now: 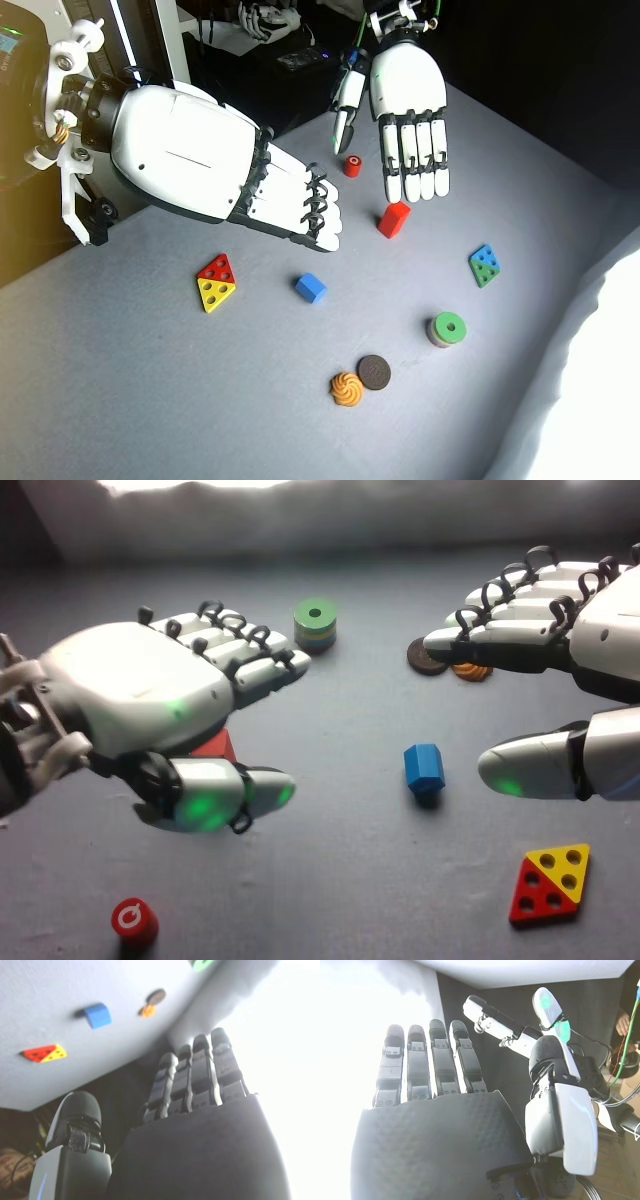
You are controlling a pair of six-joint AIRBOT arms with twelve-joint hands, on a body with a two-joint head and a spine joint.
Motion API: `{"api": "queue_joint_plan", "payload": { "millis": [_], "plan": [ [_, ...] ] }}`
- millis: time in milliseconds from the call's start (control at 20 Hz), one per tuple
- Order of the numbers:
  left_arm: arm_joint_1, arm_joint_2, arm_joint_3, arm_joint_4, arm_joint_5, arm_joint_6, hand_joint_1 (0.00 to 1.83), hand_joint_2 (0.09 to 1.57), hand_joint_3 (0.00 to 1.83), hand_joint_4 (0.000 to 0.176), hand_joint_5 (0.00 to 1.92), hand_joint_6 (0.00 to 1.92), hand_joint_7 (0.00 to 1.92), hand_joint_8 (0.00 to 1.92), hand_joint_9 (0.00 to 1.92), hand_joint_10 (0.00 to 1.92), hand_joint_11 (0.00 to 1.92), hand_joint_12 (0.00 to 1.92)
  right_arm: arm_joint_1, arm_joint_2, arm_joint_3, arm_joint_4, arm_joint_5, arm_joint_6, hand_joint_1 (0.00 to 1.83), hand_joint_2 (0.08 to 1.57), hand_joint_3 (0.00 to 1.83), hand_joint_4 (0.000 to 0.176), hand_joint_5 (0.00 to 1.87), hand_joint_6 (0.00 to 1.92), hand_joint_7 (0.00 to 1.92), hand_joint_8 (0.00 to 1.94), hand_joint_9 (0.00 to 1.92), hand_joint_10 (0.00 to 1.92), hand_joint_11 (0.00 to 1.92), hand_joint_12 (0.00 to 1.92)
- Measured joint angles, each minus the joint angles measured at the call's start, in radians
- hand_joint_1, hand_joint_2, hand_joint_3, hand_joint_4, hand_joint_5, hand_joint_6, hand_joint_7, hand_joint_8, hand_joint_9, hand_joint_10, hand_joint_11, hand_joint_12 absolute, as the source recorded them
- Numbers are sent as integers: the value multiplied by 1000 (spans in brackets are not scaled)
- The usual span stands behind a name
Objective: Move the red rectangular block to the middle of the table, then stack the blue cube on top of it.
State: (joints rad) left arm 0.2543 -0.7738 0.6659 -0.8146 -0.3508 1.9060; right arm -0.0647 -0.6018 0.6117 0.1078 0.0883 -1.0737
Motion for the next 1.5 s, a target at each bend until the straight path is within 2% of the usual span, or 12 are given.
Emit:
{"api": "queue_joint_plan", "payload": {
  "millis": [150,300,350,450,600,700,850,900,1000,1100,1250,1500],
  "plan": [
    [32,-46,12,-27,-7,6,0,1311,14,0,65,19,50,16,17,6,0,0,0,0,0,0,-1,0,13,1191,0,0,145,4,123,5,89,8,0,283],
    [51,-74,19,-25,-51,6,0,1305,8,0,46,11,25,9,4,1,0,0,0,0,1,0,-3,0,1,1197,2,0,111,2,81,4,45,3,0,155],
    [60,-84,22,-27,-72,7,0,1317,12,0,66,18,33,11,6,2,0,0,0,0,1,0,-4,0,15,1200,0,0,174,3,150,3,111,3,0,295],
    [69,-101,31,-31,-106,8,0,1311,7,0,82,19,56,17,30,10,1,0,0,-1,1,0,-4,0,0,1214,3,0,135,3,103,4,59,4,0,140],
    [85,-124,60,-40,-120,8,0,1305,1,0,95,1,76,0,55,0,17,12,0,-1,1,0,-4,0,46,1202,0,0,145,0,122,0,89,0,0,260],
    [92,-128,76,-51,-123,8,162,1245,0,0,116,7,113,11,95,12,56,33,0,0,1,0,-5,0,86,1186,0,0,161,2,137,2,103,3,0,304],
    [102,-129,101,-57,-129,8,248,1197,0,0,96,2,109,5,97,7,73,54,0,-1,1,0,-5,0,106,1182,0,0,169,2,149,3,122,1,0,366],
    [102,-133,114,-57,-135,9,359,1148,0,0,95,2,98,6,91,2,14,200,0,-1,1,0,-5,0,101,1176,0,0,168,1,144,1,113,1,0,334],
    [102,-141,128,-57,-136,8,476,1110,0,0,93,2,91,2,85,1,0,266,0,-1,1,0,-5,0,71,1181,1,0,166,0,140,0,109,0,0,305],
    [102,-150,142,-57,-133,7,733,1038,0,0,112,4,112,5,94,4,0,295,0,-1,1,0,-5,0,110,1162,0,0,207,7,191,9,156,10,0,418],
    [123,-159,159,-73,-139,5,794,991,0,0,106,0,102,0,92,1,0,341,0,-1,1,0,-6,0,54,1181,2,0,143,0,132,0,106,0,0,307],
    [147,-179,165,-98,-164,5,763,1022,0,0,208,18,194,12,145,10,0,427,0,0,1,0,-6,0,137,1158,0,0,188,6,186,6,160,8,0,484]
  ]
}}
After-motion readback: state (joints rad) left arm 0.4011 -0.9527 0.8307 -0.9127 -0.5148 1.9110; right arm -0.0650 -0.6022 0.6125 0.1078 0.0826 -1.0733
